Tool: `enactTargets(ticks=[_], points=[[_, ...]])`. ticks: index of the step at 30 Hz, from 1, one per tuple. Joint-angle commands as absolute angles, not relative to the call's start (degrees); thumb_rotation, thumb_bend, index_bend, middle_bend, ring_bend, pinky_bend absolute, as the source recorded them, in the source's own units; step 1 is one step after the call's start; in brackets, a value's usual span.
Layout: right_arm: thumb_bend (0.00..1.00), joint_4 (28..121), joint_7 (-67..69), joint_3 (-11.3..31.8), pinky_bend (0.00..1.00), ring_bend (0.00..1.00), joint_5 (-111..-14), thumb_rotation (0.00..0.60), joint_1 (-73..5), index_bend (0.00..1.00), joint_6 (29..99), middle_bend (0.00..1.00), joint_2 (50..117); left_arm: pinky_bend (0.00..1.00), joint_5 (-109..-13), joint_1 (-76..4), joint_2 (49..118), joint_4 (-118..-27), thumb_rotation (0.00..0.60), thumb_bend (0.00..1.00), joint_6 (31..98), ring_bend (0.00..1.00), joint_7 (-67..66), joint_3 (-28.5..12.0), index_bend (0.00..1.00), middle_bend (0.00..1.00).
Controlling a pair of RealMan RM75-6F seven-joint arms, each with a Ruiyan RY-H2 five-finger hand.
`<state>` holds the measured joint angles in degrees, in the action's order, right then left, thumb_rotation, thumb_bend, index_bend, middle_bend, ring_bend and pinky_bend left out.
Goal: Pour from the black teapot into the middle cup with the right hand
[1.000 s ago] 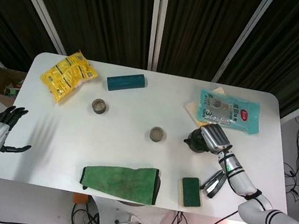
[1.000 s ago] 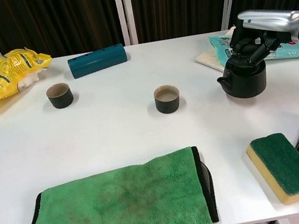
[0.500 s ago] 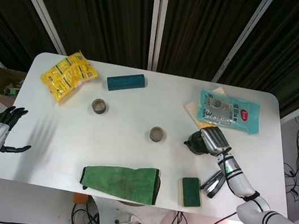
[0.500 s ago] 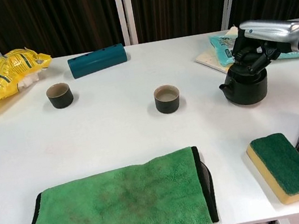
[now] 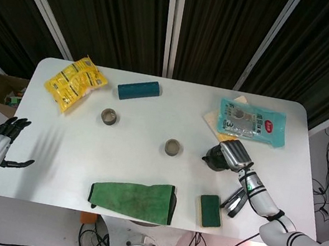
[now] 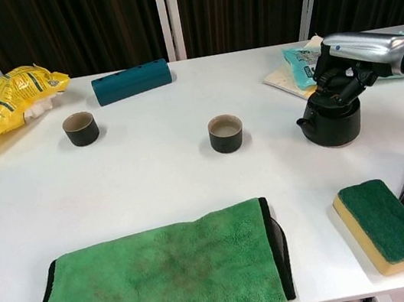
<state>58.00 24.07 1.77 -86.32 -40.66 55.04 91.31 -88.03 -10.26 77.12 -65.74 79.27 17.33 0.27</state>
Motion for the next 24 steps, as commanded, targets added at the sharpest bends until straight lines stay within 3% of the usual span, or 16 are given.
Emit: enactTargets(ticks=[1, 24], points=[[0.34, 57.9, 24.1, 1.8, 0.65, 0.87, -86.4, 0.6, -40.6, 1.0, 55.0, 1.0, 91.4, 0.18, -88.0, -10.2, 77.1, -65.8, 0.442, 0.07, 79.3, 0.03, 17.3, 0.3, 0.12, 0.09], [0.14, 58.2, 21.6, 2.6, 0.62, 0.84, -85.4, 0.6, -40.0, 1.0, 54.3, 1.0, 91.0, 0.18, -88.0, -10.5, 76.9, -66.3, 0.441, 0.07, 79.1, 0.03, 16.9, 0.2, 0.12, 0.09]])
